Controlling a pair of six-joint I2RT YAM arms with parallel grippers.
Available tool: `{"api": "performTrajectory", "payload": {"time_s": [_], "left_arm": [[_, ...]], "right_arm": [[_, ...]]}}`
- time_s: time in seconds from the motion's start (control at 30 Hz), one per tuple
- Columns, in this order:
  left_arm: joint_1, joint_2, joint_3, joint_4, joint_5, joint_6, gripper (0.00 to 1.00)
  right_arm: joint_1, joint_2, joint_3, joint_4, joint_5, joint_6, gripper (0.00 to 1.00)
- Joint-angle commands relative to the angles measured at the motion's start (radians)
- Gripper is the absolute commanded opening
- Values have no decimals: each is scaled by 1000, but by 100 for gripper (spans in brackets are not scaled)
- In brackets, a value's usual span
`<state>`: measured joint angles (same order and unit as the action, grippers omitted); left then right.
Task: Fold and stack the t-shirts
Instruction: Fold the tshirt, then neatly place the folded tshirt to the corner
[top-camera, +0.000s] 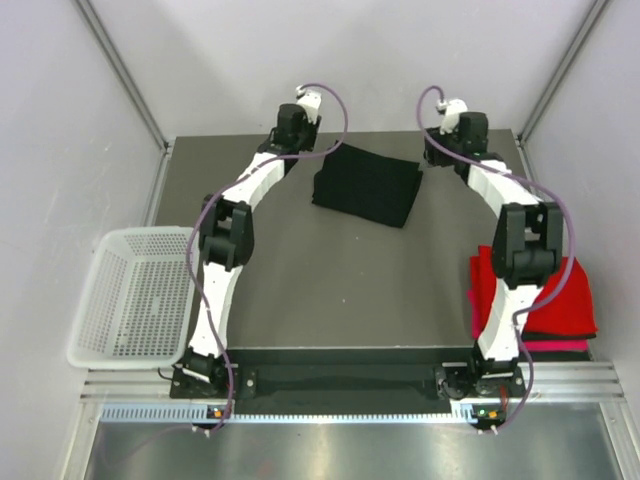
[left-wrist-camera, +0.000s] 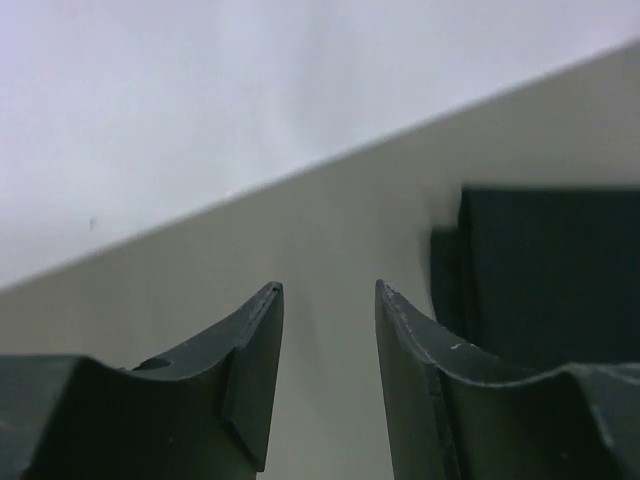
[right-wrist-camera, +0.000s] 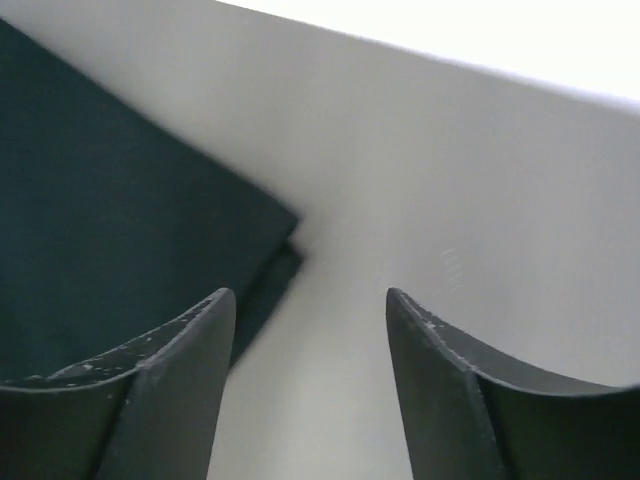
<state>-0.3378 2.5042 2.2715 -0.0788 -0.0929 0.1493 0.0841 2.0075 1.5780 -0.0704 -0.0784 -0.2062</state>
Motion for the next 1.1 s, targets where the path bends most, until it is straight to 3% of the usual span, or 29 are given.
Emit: {"api": "performTrajectory", "payload": {"time_s": [0.0, 0.07, 0.13, 0.27, 0.4, 0.77, 1.07], "left_arm": [[0, -273, -172, -62, 56, -57, 46], [0, -361, -320, -102, 235, -95, 43], [0, -393, -389, -128, 400, -128, 42], [2, -378, -408, -148, 640, -273, 41], [-6, -276, -308, -133, 699, -352, 39], [-33, -30, -181, -150, 710, -370, 36], [-35, 41, -116, -145, 740, -409, 33]], "right_arm": [[-61, -75, -3, -141, -292, 319, 62], [-73, -69, -83, -109, -441, 381, 68], [-118, -70, -181, 59, -553, 522, 69], [-153, 23, -202, 217, -667, 776, 76], [-153, 82, -211, 297, -679, 879, 76], [-149, 174, -182, 259, -641, 877, 74], [-93, 172, -79, 3, -422, 687, 73]]}}
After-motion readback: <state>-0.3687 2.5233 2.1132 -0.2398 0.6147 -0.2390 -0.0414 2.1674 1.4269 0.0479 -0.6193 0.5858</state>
